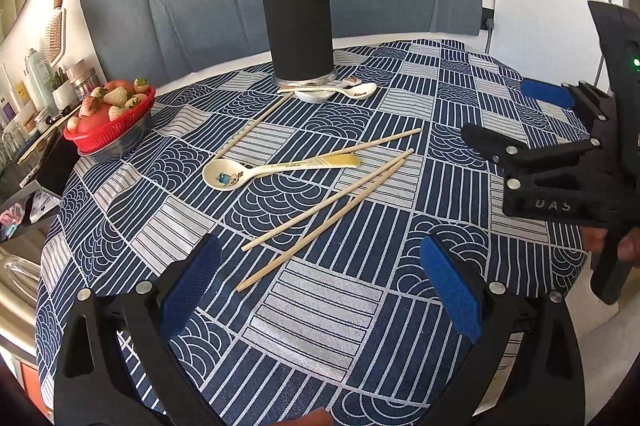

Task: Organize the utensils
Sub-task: 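Move the left gripper toward the wooden chopsticks and lower it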

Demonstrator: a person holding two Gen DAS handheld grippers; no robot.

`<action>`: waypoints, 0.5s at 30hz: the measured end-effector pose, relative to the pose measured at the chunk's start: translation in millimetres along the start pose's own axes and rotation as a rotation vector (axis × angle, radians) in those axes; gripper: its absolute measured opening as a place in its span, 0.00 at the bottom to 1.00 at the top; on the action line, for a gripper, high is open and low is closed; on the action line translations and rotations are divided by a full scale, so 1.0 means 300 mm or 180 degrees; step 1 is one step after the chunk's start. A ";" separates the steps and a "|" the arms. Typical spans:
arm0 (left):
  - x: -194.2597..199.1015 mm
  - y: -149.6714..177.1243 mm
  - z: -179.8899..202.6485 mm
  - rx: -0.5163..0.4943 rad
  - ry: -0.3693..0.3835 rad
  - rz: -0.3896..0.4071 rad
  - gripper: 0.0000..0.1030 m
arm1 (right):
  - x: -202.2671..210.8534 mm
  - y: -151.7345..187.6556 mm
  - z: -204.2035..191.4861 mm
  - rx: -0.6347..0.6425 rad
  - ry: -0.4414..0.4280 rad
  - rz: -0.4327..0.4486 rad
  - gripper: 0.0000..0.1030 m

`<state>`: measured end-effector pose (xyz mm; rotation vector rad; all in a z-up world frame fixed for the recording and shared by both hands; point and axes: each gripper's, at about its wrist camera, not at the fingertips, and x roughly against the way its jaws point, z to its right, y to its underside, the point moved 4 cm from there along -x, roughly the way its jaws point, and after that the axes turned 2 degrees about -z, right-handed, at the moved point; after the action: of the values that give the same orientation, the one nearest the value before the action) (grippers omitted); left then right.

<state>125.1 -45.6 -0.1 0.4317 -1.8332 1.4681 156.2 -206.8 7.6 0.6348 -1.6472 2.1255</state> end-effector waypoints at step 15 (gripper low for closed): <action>-0.118 0.014 -0.044 -0.0003 0.0503 -0.0495 0.94 | -0.294 -0.119 -0.040 0.0546 -0.0588 -0.0437 0.93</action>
<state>150.6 -38.5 -27.4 0.4347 -1.6387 1.3562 247.3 -188.1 -16.0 0.9943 -1.4727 2.1773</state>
